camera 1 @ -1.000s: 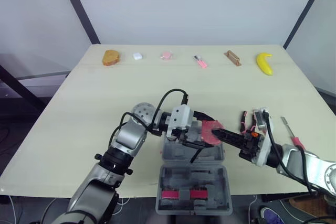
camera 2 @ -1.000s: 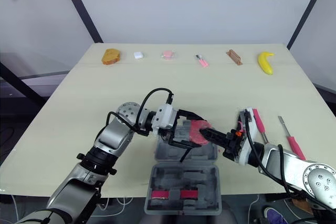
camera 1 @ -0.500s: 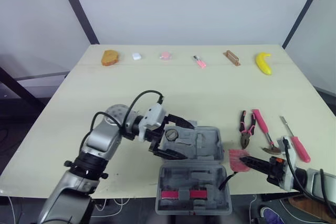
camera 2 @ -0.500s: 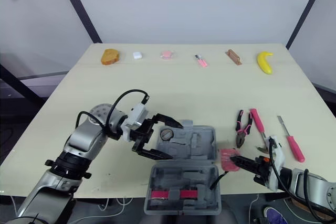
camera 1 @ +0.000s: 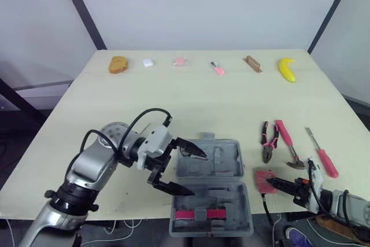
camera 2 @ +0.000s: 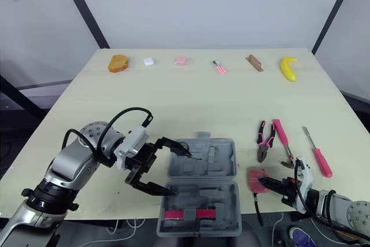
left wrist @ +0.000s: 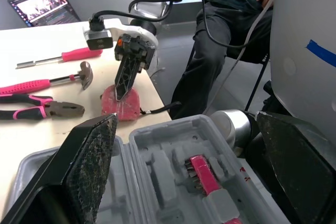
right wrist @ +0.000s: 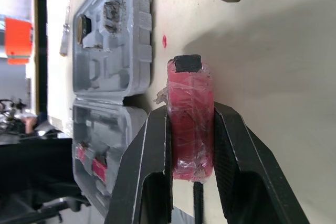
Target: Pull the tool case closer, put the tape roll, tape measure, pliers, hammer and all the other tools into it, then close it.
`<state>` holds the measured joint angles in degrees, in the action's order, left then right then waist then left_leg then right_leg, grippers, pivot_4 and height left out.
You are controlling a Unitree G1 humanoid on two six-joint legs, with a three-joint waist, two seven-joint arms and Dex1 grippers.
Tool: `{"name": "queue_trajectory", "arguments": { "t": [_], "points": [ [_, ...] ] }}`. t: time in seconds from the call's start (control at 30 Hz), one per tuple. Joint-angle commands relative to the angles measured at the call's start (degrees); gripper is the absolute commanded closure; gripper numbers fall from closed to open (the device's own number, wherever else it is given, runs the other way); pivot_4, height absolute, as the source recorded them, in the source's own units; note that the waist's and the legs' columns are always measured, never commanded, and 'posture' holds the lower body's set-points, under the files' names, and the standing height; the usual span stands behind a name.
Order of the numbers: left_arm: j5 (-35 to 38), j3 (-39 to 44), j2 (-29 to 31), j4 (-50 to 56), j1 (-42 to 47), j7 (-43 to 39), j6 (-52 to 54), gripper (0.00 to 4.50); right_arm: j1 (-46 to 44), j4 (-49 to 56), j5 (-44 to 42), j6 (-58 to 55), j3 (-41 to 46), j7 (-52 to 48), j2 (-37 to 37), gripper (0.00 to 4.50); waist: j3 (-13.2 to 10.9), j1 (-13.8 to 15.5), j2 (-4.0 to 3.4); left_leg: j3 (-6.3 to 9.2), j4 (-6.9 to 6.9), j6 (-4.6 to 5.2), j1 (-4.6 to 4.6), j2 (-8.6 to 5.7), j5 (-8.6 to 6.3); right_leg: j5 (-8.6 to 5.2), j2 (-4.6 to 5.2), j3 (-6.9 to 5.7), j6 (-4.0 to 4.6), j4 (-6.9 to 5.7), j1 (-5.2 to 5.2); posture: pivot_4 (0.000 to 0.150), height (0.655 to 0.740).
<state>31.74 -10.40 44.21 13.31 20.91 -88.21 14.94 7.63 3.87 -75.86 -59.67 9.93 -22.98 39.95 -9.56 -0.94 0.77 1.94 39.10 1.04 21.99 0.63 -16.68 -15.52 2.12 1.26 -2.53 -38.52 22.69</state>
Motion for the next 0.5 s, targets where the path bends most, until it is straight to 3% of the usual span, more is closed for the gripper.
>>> {"name": "queue_trajectory", "arguments": {
  "t": [0.03, 0.1, 0.27, 0.43, 0.5],
  "points": [
    [1.2, 2.0, 0.6, 2.6, -0.4, 0.3, 0.3, 0.00, 1.4, 1.4, 2.7, -1.3, 0.6, -0.3, -0.7, 2.89, 0.0, 0.1, 0.00, 0.00, 0.00, 0.00, 0.00, 0.00, 0.00, 0.00, 0.00, 0.00, 0.00, 0.00, 0.00, 0.150, 0.7400],
    [1.2, 2.1, 0.5, 2.7, -0.6, 0.4, 0.3, 0.00, 2.3, 2.1, 3.1, -1.8, 1.7, -1.3, -0.3, 2.34, 0.0, 0.2, -0.02, 0.00, 0.00, 0.00, 0.02, 0.00, 0.00, 0.00, 0.00, -0.01, 0.00, 0.00, 0.00, 0.150, 0.7400],
    [1.2, 2.4, 0.4, 2.6, -0.5, 0.5, 0.3, 0.00, 6.9, 5.7, 8.3, 0.2, 4.8, -7.8, 4.8, 0.09, 0.0, 0.6, -0.06, -0.02, 0.01, 0.00, 0.05, -0.04, 0.00, 0.00, 0.07, 0.01, -0.01, 0.03, 0.00, 0.150, 0.7400],
    [1.4, 2.6, 0.4, 2.3, -0.4, 0.3, 0.4, 0.00, 10.3, 8.3, 19.0, 10.0, 6.2, -16.9, 8.9, 0.09, 0.0, 0.7, -0.06, -0.03, 0.02, 0.00, 0.06, -0.07, 0.00, 0.00, 0.08, 0.00, -0.03, 0.07, 0.00, 0.150, 0.7400],
    [1.8, 3.0, 0.3, 2.1, -0.4, 0.2, 0.2, 0.00, 12.2, 9.4, 28.9, 20.6, 4.2, -21.8, 11.5, 0.09, 0.0, 0.5, -0.08, -0.02, 0.01, 0.00, 0.05, -0.06, 0.00, 0.00, 0.07, -0.01, -0.03, 0.07, 0.00, 0.150, 0.7400]
  ]
}}
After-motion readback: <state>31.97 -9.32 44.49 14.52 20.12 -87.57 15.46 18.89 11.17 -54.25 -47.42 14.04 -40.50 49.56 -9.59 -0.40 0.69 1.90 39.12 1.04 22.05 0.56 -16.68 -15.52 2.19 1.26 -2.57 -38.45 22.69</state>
